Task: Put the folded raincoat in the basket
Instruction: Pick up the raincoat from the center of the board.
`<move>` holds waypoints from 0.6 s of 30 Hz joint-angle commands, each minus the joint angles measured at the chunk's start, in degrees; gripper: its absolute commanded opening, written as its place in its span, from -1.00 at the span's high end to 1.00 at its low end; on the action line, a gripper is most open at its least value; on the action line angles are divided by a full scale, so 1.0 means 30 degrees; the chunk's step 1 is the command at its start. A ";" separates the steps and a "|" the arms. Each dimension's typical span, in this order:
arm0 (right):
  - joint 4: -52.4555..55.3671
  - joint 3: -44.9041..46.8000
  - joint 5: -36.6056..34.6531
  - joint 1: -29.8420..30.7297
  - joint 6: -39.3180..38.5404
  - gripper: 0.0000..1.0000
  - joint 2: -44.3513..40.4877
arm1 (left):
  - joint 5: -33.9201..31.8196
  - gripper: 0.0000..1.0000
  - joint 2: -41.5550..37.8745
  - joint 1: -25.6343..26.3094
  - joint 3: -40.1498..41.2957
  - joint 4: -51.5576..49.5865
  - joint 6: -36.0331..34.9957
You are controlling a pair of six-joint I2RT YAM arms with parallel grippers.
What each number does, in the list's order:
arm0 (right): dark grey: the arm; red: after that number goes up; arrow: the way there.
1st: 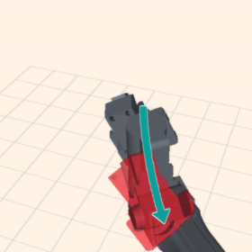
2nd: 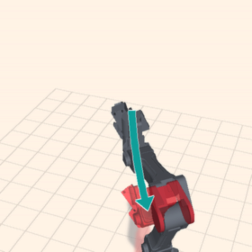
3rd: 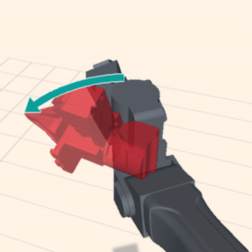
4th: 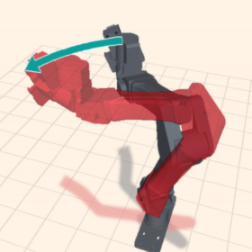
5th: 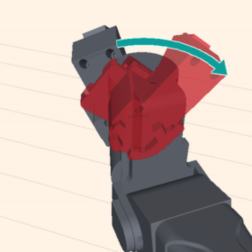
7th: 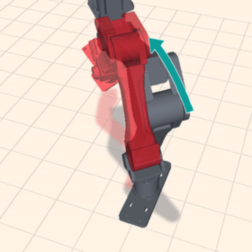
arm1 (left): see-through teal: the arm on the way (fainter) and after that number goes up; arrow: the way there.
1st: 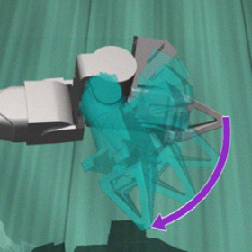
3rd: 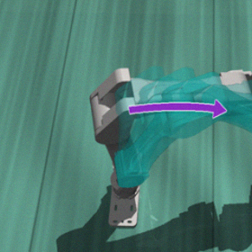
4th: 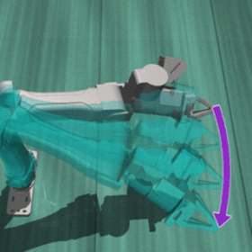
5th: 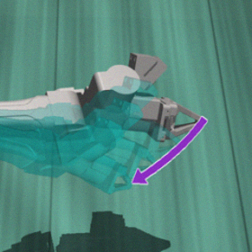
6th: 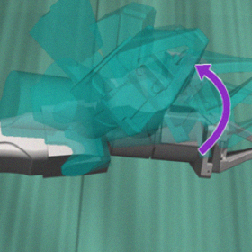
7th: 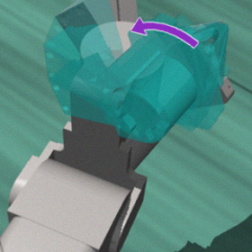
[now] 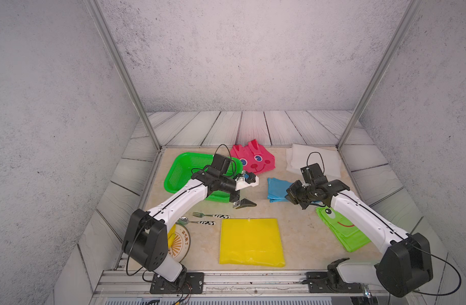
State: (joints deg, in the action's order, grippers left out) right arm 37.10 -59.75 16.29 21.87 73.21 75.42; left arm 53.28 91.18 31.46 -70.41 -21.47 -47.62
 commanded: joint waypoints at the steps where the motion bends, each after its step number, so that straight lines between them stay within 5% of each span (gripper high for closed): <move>1: 0.0133 -0.0605 0.1065 -0.0083 -0.0177 1.00 -0.0562 | -0.0397 -0.99 0.1062 0.0362 -0.0144 0.2552 -0.0454; 5: -0.0056 -0.0689 0.1987 -0.0381 0.0048 1.00 -0.0515 | -0.1820 -0.99 0.2737 0.1034 -0.1103 0.2502 -0.0765; 12: -0.2033 0.0518 0.4223 -0.1310 0.1497 1.00 -0.1011 | -0.0043 -0.99 0.4245 0.1497 -0.1168 0.2083 -0.2081; 18: -0.2492 0.0492 0.5048 -0.1445 0.1896 1.00 -0.1458 | -0.1616 -0.99 0.5719 0.2153 -0.1512 0.5276 -0.0017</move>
State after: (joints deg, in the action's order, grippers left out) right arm 31.79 -58.26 28.40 17.61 77.67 72.99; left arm 49.45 105.86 37.15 -72.64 -9.89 -50.59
